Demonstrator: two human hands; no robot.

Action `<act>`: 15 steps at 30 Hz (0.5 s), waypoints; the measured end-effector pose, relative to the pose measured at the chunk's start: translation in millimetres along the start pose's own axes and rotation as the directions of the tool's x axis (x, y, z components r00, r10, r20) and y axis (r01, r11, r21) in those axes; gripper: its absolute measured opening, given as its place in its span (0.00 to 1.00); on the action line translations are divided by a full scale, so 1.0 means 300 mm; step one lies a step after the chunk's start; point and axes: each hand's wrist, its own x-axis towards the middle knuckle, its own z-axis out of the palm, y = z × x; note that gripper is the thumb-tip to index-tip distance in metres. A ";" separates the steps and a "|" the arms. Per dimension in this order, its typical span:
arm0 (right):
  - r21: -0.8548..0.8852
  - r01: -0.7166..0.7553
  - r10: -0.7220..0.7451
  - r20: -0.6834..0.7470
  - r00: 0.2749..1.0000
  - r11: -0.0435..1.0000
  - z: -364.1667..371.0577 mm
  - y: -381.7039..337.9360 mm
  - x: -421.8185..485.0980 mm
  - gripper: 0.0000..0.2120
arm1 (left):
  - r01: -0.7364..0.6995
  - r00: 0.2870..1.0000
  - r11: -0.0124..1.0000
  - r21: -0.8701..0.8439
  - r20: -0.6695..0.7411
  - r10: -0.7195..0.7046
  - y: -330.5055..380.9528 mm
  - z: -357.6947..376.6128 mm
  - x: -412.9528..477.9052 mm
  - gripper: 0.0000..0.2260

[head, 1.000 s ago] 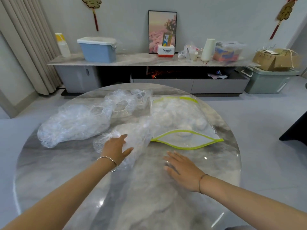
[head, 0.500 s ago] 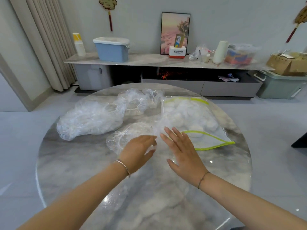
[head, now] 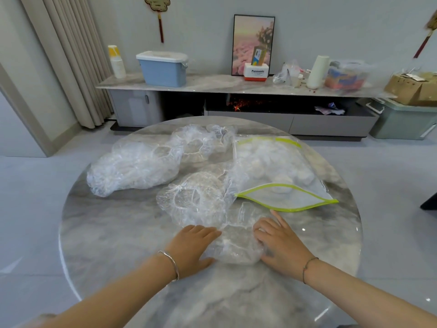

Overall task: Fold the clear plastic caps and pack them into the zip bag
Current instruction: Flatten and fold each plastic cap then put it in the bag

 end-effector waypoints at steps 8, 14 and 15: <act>-0.066 0.231 -0.232 -0.010 0.973 0.971 -0.004 -0.059 -0.049 0.13 | 0.008 1.000 0.999 0.046 -0.003 -0.008 0.066 0.048 -0.032 0.32; 0.027 0.138 -0.138 -0.017 0.990 0.990 -0.013 -0.010 -0.049 0.12 | -0.011 0.996 0.997 0.076 -0.085 0.018 0.072 0.023 -0.023 0.32; 0.095 0.112 -0.112 -0.005 0.994 0.989 -0.011 -0.005 -0.052 0.14 | -0.029 0.994 0.996 0.079 -0.101 0.037 0.070 0.022 -0.021 0.31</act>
